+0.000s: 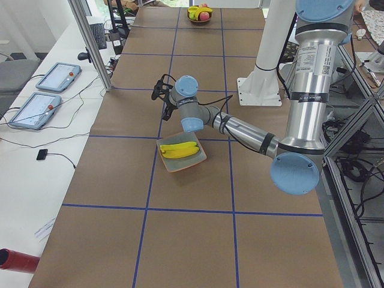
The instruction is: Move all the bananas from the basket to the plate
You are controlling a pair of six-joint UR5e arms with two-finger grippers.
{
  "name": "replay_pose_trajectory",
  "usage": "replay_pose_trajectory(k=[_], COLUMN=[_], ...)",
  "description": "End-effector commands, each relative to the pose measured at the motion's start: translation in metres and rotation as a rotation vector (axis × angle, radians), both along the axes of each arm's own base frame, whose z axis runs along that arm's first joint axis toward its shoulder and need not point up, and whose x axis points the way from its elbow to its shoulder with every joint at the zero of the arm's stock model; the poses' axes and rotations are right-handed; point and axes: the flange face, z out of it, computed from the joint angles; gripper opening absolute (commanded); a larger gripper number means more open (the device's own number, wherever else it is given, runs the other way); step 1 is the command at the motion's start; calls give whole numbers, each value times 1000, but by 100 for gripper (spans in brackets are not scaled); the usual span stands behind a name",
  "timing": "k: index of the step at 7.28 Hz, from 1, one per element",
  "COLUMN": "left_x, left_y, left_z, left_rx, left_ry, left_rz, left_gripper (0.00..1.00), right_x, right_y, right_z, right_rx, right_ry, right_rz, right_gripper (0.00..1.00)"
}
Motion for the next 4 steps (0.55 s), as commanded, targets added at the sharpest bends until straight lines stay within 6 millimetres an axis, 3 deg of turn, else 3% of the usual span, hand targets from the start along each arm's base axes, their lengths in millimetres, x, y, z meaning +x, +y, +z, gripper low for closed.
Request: replay_pose_trajectory(k=[1, 3, 4], left_x=[10, 29, 58], left_y=[-9, -11, -9], left_z=[-21, -51, -89], left_rx=[-6, 0, -22], left_ry=[36, 83, 155], left_rz=[-6, 13, 27], left_gripper=[100, 100, 100], right_x=[-92, -177, -219], right_y=[-22, -22, -24], right_z=[-100, -191, -239], right_rx=[-70, -117, -139], right_ry=[-103, -214, -275], right_rz=[115, 166, 180], right_gripper=[0, 0, 0])
